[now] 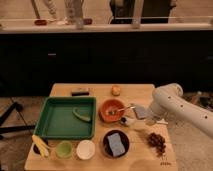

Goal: Wipe table surface with brush

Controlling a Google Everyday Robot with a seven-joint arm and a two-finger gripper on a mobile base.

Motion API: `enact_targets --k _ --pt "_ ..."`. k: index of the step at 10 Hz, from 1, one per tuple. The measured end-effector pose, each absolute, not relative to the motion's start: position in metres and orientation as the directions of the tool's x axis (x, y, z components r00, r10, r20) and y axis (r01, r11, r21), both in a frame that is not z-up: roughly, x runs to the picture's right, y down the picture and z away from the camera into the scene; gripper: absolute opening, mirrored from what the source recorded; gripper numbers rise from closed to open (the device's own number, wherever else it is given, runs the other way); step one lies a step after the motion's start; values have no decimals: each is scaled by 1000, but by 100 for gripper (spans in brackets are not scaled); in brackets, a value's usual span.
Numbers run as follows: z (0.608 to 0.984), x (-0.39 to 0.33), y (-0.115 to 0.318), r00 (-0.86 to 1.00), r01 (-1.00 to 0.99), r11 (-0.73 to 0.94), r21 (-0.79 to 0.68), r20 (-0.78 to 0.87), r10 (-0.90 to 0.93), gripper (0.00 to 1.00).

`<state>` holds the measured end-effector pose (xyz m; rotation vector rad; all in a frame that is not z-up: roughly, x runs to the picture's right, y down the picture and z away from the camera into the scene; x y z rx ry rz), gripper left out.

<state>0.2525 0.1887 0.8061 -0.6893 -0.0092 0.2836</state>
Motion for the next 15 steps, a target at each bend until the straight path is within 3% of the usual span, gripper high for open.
enact_targets --k 12,15 --pt "768 251 164 988 66 830 -553 -77 -130 0" --pt "765 253 162 981 69 852 -519 -121 -154 0"
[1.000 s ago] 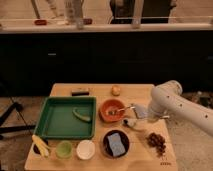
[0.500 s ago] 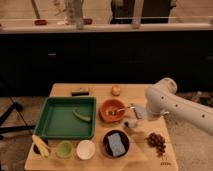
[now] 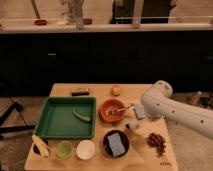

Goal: Wipe table surface with brush

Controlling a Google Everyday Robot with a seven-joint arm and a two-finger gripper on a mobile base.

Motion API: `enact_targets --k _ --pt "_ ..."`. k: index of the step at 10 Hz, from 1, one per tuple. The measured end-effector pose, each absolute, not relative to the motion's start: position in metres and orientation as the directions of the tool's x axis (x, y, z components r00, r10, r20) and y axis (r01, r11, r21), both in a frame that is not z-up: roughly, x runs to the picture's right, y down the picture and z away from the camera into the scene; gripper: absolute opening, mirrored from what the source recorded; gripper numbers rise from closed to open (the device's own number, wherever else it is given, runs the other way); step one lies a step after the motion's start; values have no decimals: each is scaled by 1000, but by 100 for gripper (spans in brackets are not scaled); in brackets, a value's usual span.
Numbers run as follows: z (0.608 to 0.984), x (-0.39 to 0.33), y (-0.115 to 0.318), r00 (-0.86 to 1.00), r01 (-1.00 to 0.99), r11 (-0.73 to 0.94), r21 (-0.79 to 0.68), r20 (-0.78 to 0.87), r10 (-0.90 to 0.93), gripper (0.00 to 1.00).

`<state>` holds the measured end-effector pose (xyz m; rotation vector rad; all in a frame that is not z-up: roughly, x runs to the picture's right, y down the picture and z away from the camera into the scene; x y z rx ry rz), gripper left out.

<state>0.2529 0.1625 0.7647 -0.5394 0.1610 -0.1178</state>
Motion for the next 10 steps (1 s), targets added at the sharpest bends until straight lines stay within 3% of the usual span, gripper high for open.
enact_targets --k 10 --pt "792 250 172 976 58 833 -550 -142 -162 0"
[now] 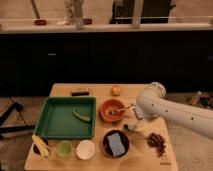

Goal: Wipe table surface with brush

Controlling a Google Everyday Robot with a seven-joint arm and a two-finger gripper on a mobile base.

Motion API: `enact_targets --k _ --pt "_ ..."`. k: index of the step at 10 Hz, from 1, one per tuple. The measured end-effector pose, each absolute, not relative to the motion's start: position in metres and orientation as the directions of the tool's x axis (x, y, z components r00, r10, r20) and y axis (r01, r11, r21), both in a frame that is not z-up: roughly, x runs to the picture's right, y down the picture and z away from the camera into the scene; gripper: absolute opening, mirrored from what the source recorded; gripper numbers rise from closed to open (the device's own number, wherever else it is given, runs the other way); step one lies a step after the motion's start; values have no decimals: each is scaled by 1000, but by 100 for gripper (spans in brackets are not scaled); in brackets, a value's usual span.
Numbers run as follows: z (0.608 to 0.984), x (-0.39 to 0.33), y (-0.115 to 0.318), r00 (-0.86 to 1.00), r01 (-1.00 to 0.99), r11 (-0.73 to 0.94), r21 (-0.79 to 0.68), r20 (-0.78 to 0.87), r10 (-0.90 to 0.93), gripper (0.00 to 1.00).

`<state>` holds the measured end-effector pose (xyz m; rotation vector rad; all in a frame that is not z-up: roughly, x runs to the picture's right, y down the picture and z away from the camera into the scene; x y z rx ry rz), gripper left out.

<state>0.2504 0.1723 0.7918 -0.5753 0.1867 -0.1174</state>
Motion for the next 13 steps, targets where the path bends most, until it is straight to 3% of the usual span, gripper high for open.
enact_targets --k 6,13 --pt "792 250 172 976 61 832 -551 -143 -166 0" --pt "805 293 173 914 32 807 -589 -309 -262 0"
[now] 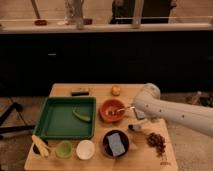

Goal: Wipe table surface with brush

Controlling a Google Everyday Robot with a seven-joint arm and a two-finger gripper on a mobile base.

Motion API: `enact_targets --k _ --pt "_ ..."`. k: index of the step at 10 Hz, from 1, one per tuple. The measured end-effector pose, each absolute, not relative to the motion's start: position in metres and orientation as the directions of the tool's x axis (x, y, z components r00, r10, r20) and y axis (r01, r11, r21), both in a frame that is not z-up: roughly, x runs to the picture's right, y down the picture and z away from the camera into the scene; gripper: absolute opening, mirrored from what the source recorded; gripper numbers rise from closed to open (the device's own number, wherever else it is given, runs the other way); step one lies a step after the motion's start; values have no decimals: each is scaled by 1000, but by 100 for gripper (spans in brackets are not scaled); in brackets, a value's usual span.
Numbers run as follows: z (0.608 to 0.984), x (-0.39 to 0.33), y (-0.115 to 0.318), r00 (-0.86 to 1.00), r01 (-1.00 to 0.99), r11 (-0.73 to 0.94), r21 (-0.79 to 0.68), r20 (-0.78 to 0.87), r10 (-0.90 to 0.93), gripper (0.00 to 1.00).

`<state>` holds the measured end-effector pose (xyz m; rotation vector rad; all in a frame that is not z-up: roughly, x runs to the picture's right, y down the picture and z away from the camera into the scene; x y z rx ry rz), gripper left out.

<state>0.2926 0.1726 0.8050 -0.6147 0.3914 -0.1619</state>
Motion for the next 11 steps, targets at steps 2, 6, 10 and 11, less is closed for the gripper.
enact_targets --k 2,6,10,11 --pt "808 298 162 909 19 815 -579 -329 -255 0" --pt "824 277 149 916 53 814 -578 -296 -270 0" --pt "819 256 169 920 130 781 -611 -219 -324 0" --pt "815 261 174 919 134 774 -619 -216 -331 0"
